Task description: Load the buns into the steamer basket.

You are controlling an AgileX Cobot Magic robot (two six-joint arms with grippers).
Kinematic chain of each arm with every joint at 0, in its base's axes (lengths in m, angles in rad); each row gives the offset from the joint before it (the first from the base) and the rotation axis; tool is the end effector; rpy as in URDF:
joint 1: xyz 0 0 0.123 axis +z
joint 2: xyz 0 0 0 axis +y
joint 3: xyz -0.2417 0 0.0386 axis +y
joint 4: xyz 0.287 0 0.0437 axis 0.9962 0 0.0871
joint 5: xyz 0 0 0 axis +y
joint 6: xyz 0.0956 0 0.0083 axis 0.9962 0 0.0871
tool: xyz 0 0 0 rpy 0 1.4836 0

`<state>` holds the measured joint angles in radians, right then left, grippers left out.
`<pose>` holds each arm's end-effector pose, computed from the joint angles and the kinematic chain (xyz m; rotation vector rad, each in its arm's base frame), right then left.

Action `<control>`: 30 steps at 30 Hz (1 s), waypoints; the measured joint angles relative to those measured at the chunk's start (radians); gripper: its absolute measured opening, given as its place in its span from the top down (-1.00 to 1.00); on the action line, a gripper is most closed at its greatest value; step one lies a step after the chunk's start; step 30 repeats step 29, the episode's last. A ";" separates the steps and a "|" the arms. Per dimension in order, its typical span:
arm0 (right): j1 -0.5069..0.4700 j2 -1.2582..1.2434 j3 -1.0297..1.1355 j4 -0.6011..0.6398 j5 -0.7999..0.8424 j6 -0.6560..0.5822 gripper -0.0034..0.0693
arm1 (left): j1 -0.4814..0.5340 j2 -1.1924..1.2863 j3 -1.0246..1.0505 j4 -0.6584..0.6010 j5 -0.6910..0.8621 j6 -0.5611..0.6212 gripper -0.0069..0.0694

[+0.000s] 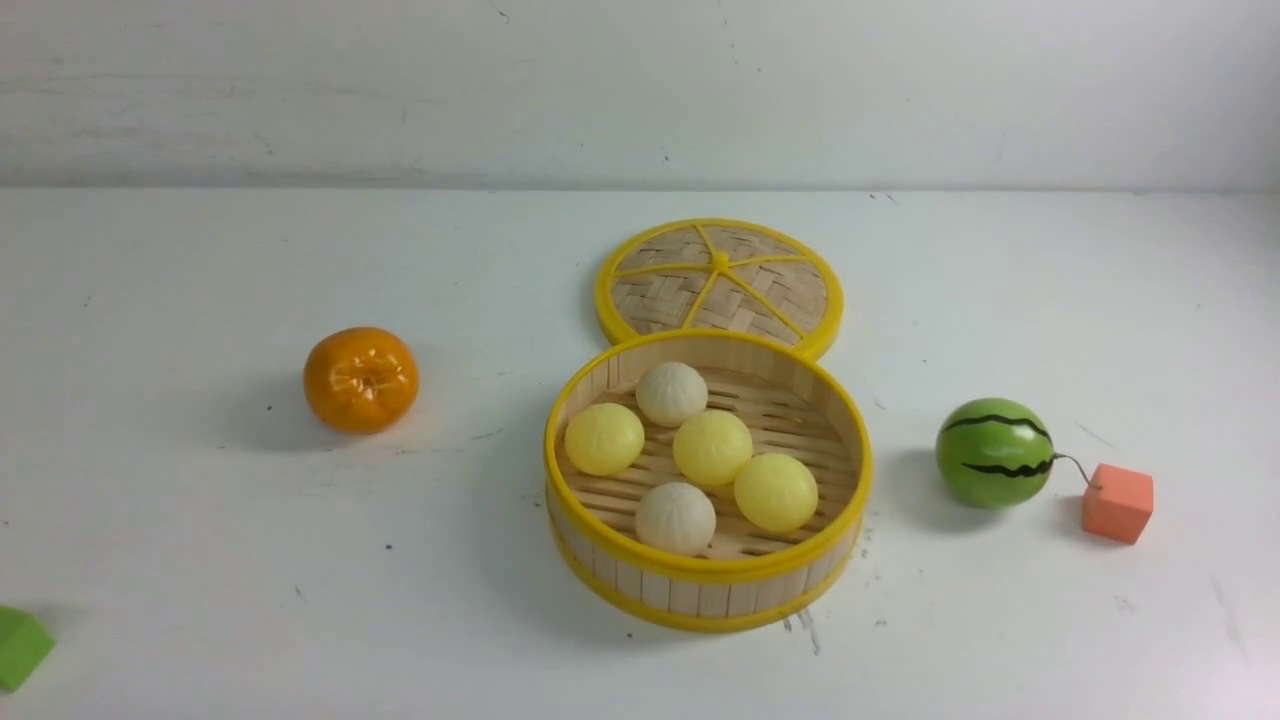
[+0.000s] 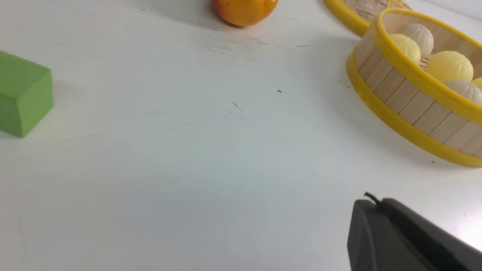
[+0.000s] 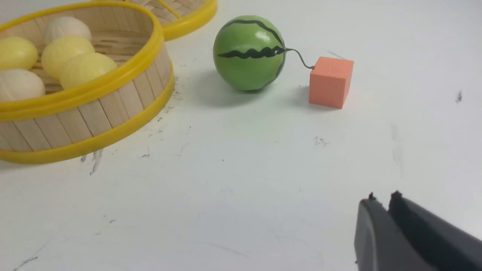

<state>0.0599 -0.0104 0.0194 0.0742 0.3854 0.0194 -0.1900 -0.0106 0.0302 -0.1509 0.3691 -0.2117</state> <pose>0.1363 0.0109 0.1712 0.0074 1.8789 0.1279 0.1338 -0.0310 0.1689 -0.1156 1.8863 -0.4237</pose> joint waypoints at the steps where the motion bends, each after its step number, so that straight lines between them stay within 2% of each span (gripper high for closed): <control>1: 0.000 0.000 0.000 0.000 0.000 0.000 0.76 | 0.000 0.000 0.000 0.000 0.000 0.000 0.85; 30: 0.000 0.000 0.000 -0.001 0.000 0.001 0.67 | 0.001 0.000 0.000 0.000 0.000 0.000 0.85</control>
